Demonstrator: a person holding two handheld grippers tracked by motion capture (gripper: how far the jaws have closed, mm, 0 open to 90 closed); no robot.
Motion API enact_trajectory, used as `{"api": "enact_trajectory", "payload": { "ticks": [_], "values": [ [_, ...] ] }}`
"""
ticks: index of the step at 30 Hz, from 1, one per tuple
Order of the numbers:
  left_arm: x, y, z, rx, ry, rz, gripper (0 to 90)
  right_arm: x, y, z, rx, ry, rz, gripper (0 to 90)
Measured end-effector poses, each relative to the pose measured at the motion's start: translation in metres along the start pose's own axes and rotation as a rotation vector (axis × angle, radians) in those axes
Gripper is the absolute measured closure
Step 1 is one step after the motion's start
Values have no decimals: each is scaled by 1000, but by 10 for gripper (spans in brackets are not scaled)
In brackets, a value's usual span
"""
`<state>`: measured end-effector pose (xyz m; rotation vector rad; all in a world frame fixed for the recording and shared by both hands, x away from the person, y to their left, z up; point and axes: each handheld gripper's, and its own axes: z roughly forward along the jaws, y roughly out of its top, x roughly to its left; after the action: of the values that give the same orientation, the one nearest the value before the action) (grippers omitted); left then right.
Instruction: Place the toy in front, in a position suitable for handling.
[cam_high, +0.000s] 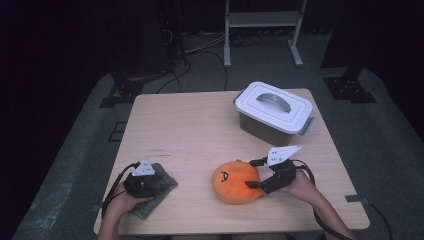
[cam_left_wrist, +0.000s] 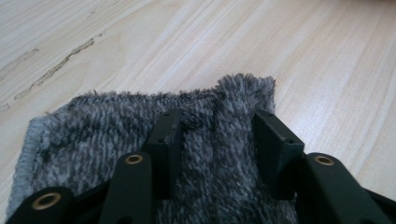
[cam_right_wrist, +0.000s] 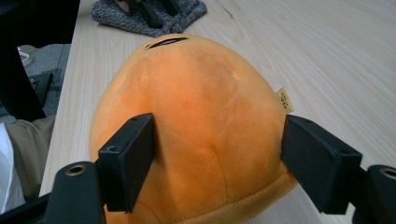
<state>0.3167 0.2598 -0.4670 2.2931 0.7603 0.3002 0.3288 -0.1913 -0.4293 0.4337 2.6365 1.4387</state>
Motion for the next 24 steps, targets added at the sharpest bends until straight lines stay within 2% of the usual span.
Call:
{"api": "enact_trajectory", "payload": {
  "ticks": [4, 6, 11, 12, 14, 18, 21, 22, 23, 24],
  "values": [
    [-1, 1, 0, 7, 8, -15, 553, 1, 0, 0, 2, -3, -3, 248],
    [-2, 2, 1, 10, 19, -39, 550, 1, 0, 0, 4, -5, -3, 248],
    [-3, 2, 1, 3, 27, -24, 568, 1, 0, 0, 4, -4, -1, 248],
    [-3, 4, 1, 5, 27, -15, 650, 1, 0, 0, 5, -5, -2, 248],
    [-4, 7, 2, 23, 40, -2, 719, 1, 1, 0, 7, -6, -3, 248],
    [-8, 12, 4, 36, 61, 13, 770, 1, 1, 0, 7, -7, -2, 248],
    [-9, 15, 5, 31, 52, 8, 785, 1, 1, 0, 9, -8, -4, 248],
    [-9, 16, 5, 17, 28, -3, 785, 1, 1, 0, 9, -8, -4, 248],
    [-9, 17, 5, -3, 9, -10, 786, 2, 1, 1, 18, -11, -8, 249],
    [-12, 21, 3, -50, -22, -19, 786, 3, 2, 1, 36, -14, -19, 251]
  ]
}}
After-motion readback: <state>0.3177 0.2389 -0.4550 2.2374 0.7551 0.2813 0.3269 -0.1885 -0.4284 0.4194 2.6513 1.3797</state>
